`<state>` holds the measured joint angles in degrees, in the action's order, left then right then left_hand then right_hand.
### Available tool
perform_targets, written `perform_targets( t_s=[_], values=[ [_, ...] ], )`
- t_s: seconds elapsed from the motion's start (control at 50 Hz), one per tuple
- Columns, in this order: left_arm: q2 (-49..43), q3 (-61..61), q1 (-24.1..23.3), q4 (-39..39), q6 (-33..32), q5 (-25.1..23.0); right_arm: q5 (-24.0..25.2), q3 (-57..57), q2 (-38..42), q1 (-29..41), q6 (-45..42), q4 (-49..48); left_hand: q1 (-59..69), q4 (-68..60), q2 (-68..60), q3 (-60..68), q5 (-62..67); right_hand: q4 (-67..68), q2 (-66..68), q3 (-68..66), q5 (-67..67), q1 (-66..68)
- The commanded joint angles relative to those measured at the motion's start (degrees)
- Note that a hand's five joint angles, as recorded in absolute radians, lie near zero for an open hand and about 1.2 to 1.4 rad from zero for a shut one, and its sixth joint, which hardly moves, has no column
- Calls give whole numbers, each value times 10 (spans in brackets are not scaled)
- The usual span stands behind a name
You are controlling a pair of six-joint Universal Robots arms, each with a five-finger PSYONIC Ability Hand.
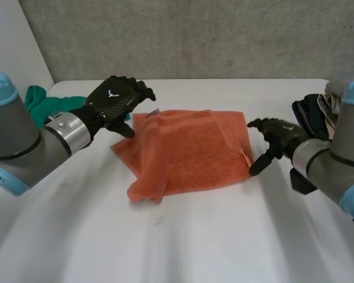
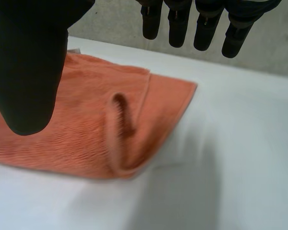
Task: Fold the laundry.
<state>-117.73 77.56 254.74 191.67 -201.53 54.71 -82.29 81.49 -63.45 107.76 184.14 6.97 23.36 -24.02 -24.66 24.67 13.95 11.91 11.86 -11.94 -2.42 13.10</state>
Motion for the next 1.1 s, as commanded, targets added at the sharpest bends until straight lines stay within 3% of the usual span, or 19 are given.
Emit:
perform_targets(
  t_s=[0.02,0.24,0.32,0.38,0.4,0.42,0.56,0.7,0.8,0.92,1.1],
  values=[
    [-120,-135,-2,-67,-46,-43,3,21,28,25,67,-20,-47,54,60,-60,-53,-19,-19,19,24,-31],
    [-253,-232,-29,-117,-147,-51,-59,-19,123,52,52,-79,-27,34,40,-40,-33,56,57,-56,-51,45],
    [-275,-234,-39,-120,-174,-48,-64,-41,148,61,36,-90,115,-109,-102,102,110,201,201,-201,-196,189],
    [-277,-228,-48,-120,-194,-47,-65,-53,157,65,28,-96,478,-472,-465,465,472,527,527,-526,-522,515],
    [-274,-225,-49,-120,-199,-46,-67,-55,156,65,25,-99,566,-559,-553,552,560,648,648,-647,-642,636],
    [-262,-218,-52,-118,-206,-38,-69,-56,152,64,21,-102,566,-560,-553,553,560,681,681,-680,-675,669],
    [-138,-167,-60,-91,-174,57,-76,-61,76,31,-37,-151,566,-560,-553,553,560,681,681,-681,-676,669],
    [83,-44,-72,20,-19,145,-53,-166,3,3,-172,-157,566,-560,-553,553,560,681,681,-681,-676,669],
    [177,16,-78,89,39,184,-2,-264,0,9,-173,-164,566,-560,-553,553,560,681,681,-681,-676,669],
    [173,29,-75,47,28,224,83,-366,84,29,-171,-179,566,-560,-553,553,560,681,681,-681,-676,669],
    [75,70,-77,-21,34,248,97,-464,240,61,-178,-226,566,-560,-553,553,560,681,681,-681,-676,669]
  ],
)
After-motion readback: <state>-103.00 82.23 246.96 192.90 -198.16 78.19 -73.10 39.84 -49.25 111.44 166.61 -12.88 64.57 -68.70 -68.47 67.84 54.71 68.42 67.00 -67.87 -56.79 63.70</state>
